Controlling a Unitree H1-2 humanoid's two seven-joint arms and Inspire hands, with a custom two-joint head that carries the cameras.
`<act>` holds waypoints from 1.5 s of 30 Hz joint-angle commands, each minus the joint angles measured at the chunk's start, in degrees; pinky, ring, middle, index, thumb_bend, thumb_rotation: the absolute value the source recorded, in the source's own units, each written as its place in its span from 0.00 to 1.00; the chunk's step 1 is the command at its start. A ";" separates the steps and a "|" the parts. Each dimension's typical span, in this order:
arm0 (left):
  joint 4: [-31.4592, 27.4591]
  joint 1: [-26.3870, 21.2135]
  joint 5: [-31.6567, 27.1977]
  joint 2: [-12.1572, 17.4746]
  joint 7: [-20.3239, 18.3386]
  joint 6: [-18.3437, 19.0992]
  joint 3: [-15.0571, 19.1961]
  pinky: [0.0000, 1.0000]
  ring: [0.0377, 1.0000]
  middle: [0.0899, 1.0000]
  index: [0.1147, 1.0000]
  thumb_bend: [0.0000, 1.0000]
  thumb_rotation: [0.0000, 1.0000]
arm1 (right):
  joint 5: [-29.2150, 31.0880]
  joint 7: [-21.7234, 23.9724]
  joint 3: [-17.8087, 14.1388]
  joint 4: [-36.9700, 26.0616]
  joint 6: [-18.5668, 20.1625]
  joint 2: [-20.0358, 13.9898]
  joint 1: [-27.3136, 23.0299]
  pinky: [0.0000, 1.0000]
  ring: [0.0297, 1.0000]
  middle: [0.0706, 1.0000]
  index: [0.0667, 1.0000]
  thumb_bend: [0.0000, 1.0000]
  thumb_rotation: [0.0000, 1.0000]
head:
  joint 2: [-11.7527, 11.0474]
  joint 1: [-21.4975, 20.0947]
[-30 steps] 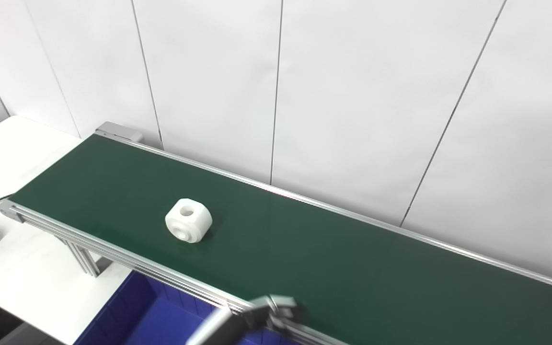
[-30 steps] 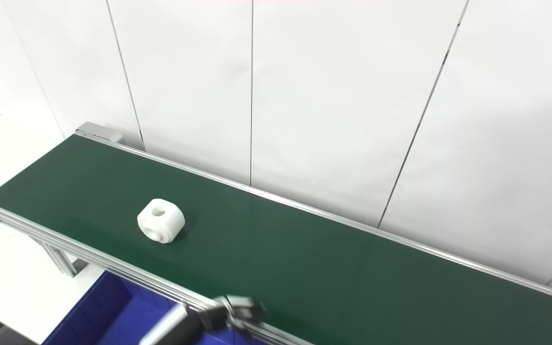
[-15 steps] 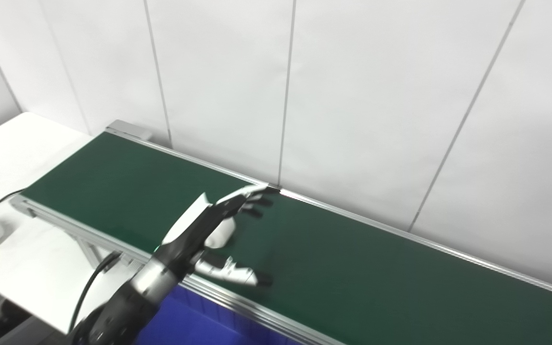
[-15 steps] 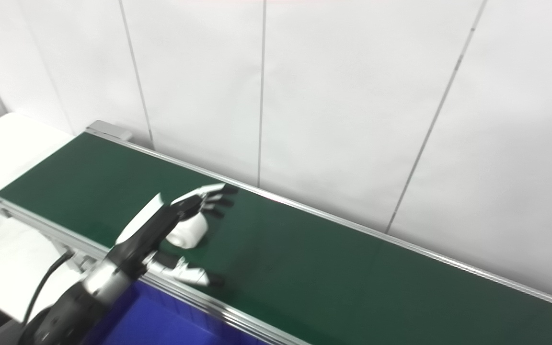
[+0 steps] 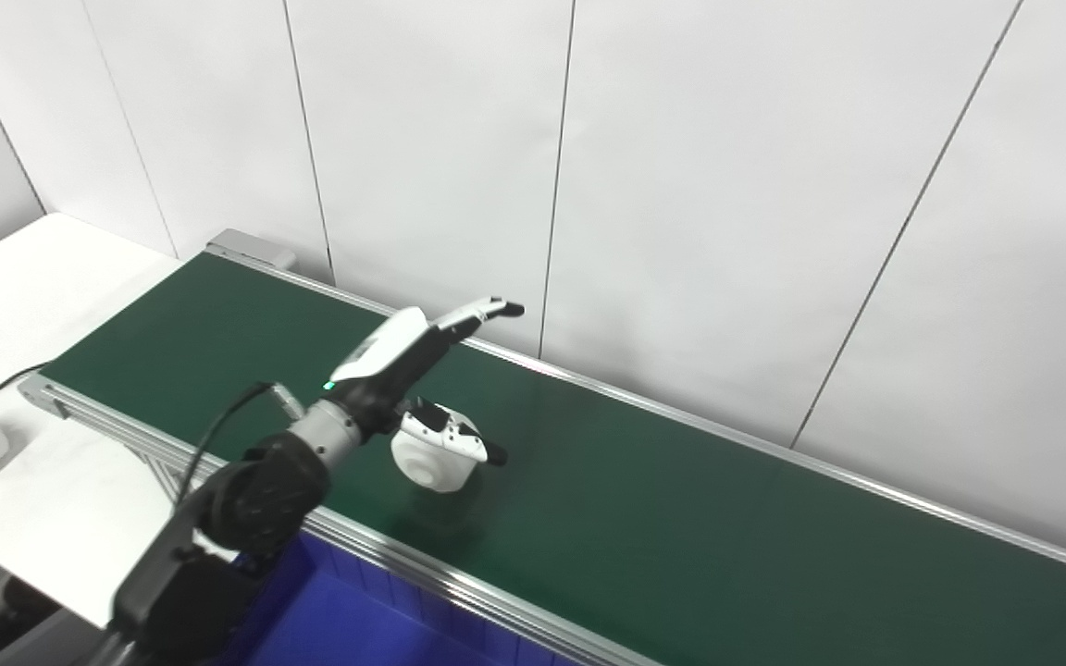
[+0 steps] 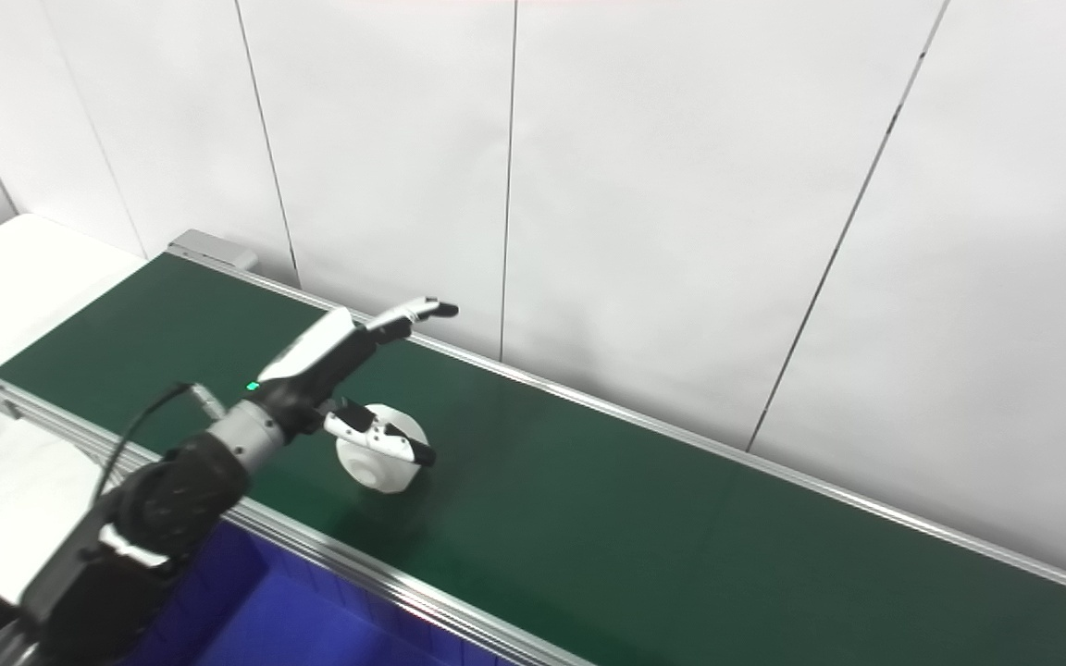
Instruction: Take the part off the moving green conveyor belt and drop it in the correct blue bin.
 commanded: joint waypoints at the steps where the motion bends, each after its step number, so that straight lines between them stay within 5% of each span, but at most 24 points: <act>1: 1.36 -3.31 3.61 2.23 1.79 -1.38 -1.06 0.78 0.90 0.95 0.89 0.77 0.15 | -0.38 -0.64 -0.10 -0.92 -3.48 0.23 -0.31 0.87 0.89 0.90 0.96 0.78 0.15 | 0.08 0.08; 5: 5.27 -5.12 6.43 2.79 1.17 -1.26 -3.60 0.80 0.91 0.96 0.89 0.79 0.14 | -0.27 -0.43 -0.14 -0.89 -3.25 0.35 -0.44 0.87 0.89 0.90 0.96 0.78 0.15 | 0.16 0.56; 12: 9.34 -6.76 10.12 4.13 -0.19 -0.80 -8.47 0.99 0.97 0.98 0.90 0.85 0.12 | -0.02 -0.25 -0.10 -0.81 -3.37 0.40 -0.64 0.87 0.89 0.90 0.97 0.78 0.14 | 0.16 0.83; 19: 13.41 -8.16 13.13 3.61 -0.99 0.37 -12.54 1.00 0.98 0.97 0.88 0.86 0.08 | 0.32 -0.12 -0.32 -1.44 -2.67 0.52 -0.45 0.87 0.89 0.90 0.98 0.78 0.13 | 0.15 1.30; 22: 15.91 -8.98 14.56 3.55 0.23 -0.22 -13.69 1.00 0.98 0.96 0.88 0.79 0.02 | 0.71 0.03 -0.40 -1.52 -2.40 0.54 -0.41 0.89 0.90 0.90 0.98 0.77 0.13 | 0.15 1.30; 24: 18.00 -9.50 14.44 2.79 1.66 -0.23 -13.71 0.97 0.95 0.94 0.86 0.77 0.01 | 0.98 0.06 -0.44 -1.48 -2.40 0.54 -0.40 0.90 0.90 0.91 0.98 0.77 0.13 | 0.18 1.38; 27: 20.24 -9.89 11.84 1.15 3.28 0.03 -12.55 0.76 0.83 0.83 0.78 0.69 0.00 | 1.01 -0.09 -0.49 -1.28 -2.69 0.58 -0.45 0.90 0.90 0.90 0.98 0.76 0.13 | 0.16 1.55; 29: 21.28 -10.00 11.00 0.38 4.83 -0.52 -12.05 0.59 0.64 0.68 0.69 0.59 0.00 | 0.84 -0.21 -0.51 -1.12 -2.91 0.61 -0.48 0.89 0.89 0.90 0.98 0.76 0.12 | 0.16 1.55; 32: 23.06 -10.16 10.48 -0.97 7.95 -1.45 -11.52 0.45 0.41 0.48 0.52 0.51 0.00 | 1.22 -0.13 -0.54 -1.28 -2.73 0.76 -0.33 0.90 0.90 0.90 0.98 0.76 0.11 | 0.22 1.54; 41: 21.16 -9.09 7.11 -2.13 12.03 -5.92 -10.01 0.54 0.43 0.49 0.42 0.50 0.00 | 1.07 0.17 -0.24 -1.96 -1.94 1.14 -0.05 0.90 0.90 0.90 0.98 0.75 0.14 | 1.31 0.00; 44: 18.00 -7.17 3.84 -2.25 12.70 -8.57 -8.13 0.49 0.41 0.46 0.45 0.50 0.00 | 0.26 -0.10 0.10 -2.74 -2.08 1.58 0.40 0.88 0.89 0.90 0.98 0.75 0.15 | 4.11 -3.58; 45: 16.23 -6.27 2.64 -2.26 12.61 -8.94 -7.26 0.48 0.41 0.46 0.45 0.50 0.00 | -0.07 -0.21 0.29 -3.22 -2.08 1.89 0.61 0.88 0.89 0.89 0.98 0.75 0.15 | 6.73 -6.93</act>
